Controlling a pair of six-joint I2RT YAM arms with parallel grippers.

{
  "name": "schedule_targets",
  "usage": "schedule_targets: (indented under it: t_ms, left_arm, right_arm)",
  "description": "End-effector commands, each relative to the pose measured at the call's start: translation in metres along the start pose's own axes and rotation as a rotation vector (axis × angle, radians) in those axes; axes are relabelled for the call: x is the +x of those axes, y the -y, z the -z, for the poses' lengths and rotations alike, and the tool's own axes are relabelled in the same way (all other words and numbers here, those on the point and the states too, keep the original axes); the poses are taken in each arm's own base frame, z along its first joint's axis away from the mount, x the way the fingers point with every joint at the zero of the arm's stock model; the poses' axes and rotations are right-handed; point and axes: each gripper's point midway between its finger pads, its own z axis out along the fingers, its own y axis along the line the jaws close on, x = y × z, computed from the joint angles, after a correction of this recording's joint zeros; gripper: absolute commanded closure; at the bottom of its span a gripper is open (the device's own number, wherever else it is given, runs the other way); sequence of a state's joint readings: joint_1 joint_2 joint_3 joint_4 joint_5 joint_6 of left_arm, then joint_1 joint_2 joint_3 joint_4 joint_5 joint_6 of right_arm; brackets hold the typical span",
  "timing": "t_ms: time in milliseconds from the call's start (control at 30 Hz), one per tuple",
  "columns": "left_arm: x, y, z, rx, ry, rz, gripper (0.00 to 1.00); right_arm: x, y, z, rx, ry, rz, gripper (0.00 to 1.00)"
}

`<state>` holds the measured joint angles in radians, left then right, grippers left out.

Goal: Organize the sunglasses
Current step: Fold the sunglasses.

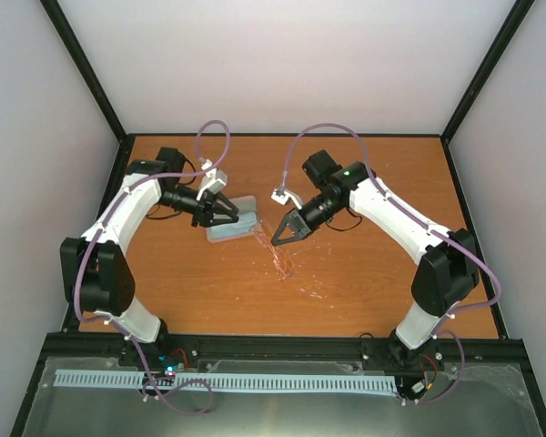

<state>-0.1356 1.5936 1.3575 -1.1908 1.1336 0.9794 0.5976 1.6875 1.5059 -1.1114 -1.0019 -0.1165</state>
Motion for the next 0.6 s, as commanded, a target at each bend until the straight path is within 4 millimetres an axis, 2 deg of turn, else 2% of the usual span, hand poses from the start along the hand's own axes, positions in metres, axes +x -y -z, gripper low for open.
schedule_targets:
  t_ms: [0, 200, 300, 567]
  left_arm:
    - [-0.022, 0.025, 0.01, 0.047, 0.053, -0.08, 0.66]
    - [-0.038, 0.049, 0.015, 0.102, 0.155, -0.024, 0.66]
    - [-0.038, 0.055, 0.013, 0.125, 0.17, -0.008, 0.66]
    - [-0.036, 0.059, 0.003, 0.155, 0.15, -0.004, 0.68]
  right_arm:
    - [-0.008, -0.019, 0.009, -0.074, 0.05, 0.063, 0.97]
    - [-0.039, -0.016, 0.023, -0.105, 0.165, 0.092, 0.97]
    - [-0.052, -0.021, 0.026, -0.137, 0.206, 0.108, 0.97]
    - [-0.061, -0.03, 0.03, -0.171, 0.228, 0.12, 0.97]
